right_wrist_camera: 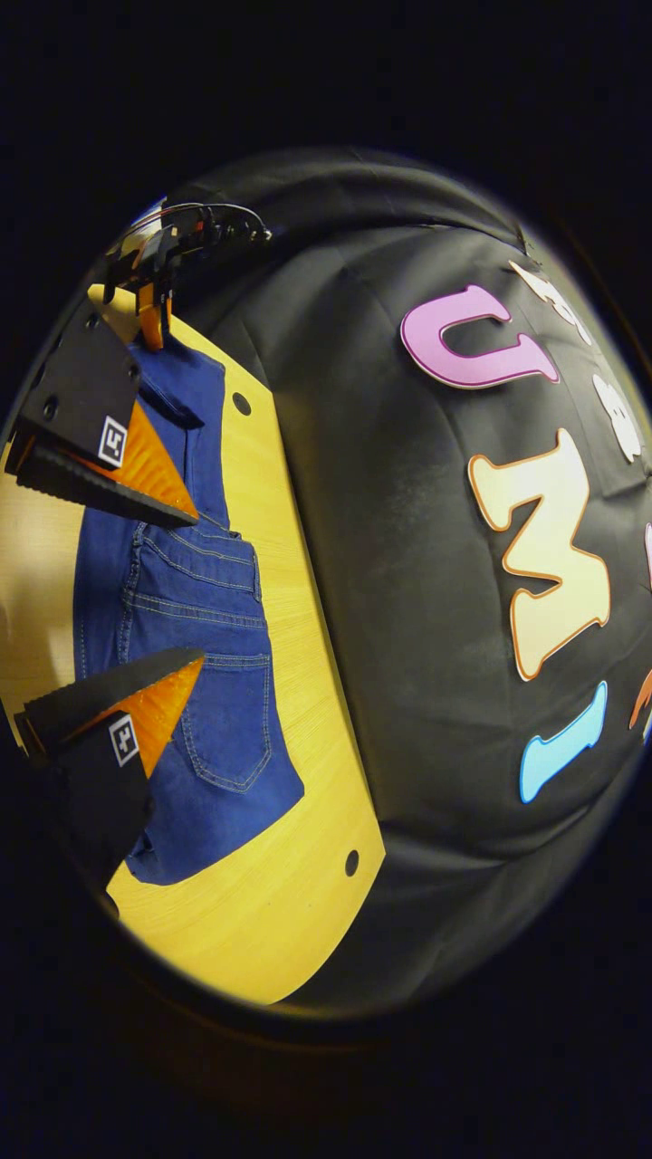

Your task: Grasp the waist and the cuffs of the jeans and fold them to make the two legs overlap; first hold the waist and fold one-third of the jeans toward the cuffs, then hold the cuffs and fold the remaining one-third in the same direction to finish folding.

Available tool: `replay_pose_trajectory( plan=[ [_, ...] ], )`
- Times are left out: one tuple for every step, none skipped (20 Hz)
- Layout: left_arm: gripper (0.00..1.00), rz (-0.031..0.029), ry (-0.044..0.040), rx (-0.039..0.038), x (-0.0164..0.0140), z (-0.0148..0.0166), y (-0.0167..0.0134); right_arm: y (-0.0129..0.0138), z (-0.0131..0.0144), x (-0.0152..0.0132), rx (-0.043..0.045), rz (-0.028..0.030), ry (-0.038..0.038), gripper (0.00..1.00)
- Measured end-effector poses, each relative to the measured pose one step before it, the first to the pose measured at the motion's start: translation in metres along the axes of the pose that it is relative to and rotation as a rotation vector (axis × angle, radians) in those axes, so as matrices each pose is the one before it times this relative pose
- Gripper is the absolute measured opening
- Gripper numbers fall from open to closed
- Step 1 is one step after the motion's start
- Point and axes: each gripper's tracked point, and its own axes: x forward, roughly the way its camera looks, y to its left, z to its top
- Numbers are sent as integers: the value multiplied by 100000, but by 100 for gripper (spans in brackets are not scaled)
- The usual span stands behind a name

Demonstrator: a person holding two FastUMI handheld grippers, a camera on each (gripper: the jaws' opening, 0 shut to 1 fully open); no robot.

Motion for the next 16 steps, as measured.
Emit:
replay_pose_trajectory(
  plan=[
    [14,1375,-130,-478,-392,113,-151,-35,-42,-120,459,399,40,83],
    [11,1825,1141,-141,594,66,80,-196,101,-51,287,34,225,83],
    [4,1322,1468,-163,-38,34,-8,-100,185,-276,56,77,-96,83],
    [1,193,75,-175,-70,263,-189,-157,454,-282,-552,77,-469,83],
    [0,-2213,158,-1524,-357,344,-555,-86,698,-315,-719,541,-1374,83],
    [0,-2918,-3200,-3094,-255,978,-845,-58,806,-497,-495,793,-1704,83],
    [0,-3382,-2029,-3846,-649,812,-1263,-228,780,-298,-250,373,-1269,83],
    [0,-2762,-5221,-3455,-758,1901,-1355,-298,567,-427,279,559,-1227,83],
    [0,-1402,-3475,-656,-1080,1565,-1301,-261,793,-408,512,757,-1293,83],
    [0,-1567,-3012,-326,-476,1312,-1298,-301,640,-546,522,749,-936,83],
    [0,-1031,-2111,-192,-522,820,-1295,-404,611,-497,448,566,-797,83],
    [0,-1675,-654,51,-169,523,-1374,-377,603,-595,475,680,-854,83],
    [0,-1175,-2366,46,-114,881,-1430,-477,696,-485,246,330,-1105,83],
    [0,-1075,89,813,-29,444,-1492,-538,650,-570,275,136,-886,83],
    [0,-2,-2172,644,275,788,-1210,-648,590,-527,392,80,-846,83],
    [0,-765,341,710,258,82,-1495,-693,511,-715,576,-73,-562,83]
  ],
)
